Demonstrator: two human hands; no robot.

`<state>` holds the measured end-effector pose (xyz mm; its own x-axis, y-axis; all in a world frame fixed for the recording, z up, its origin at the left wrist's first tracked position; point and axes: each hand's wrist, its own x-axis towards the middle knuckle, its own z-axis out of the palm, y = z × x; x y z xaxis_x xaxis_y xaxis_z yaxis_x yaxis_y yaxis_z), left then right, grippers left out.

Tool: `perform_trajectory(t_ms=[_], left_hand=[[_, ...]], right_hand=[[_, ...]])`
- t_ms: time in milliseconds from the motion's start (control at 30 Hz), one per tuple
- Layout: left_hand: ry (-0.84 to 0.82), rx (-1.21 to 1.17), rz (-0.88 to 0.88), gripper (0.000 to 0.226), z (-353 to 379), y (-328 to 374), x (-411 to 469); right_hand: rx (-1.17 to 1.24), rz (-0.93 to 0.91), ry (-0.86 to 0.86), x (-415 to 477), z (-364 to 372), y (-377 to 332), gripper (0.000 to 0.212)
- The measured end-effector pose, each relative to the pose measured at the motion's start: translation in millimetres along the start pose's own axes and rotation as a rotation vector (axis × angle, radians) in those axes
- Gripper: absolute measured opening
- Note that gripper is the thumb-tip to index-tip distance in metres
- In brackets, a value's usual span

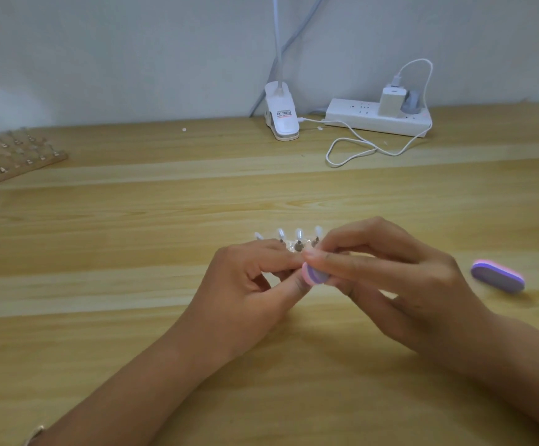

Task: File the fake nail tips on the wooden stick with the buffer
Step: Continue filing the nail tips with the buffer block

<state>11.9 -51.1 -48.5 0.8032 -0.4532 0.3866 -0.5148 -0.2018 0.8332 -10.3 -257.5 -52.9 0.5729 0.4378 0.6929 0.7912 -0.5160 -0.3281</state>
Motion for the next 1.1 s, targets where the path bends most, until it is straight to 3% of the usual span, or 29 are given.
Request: perform_trajectory(t_ms=[267,700,1100], left_hand=[[-0.001,-0.022,0.0,0.007,0,2,0],[0.032,0.168,0.03,0.017,1,-4,2],[0.007,0.135,0.077,0.015,-1,-1,1]], right_hand=[[-0.003,-0.023,-0.008,1,-1,-2,0.024],[-0.003,0.031,-0.01,3,-1,10,0.028],[0.022,-0.037,0.027,1,4,0,0.023]])
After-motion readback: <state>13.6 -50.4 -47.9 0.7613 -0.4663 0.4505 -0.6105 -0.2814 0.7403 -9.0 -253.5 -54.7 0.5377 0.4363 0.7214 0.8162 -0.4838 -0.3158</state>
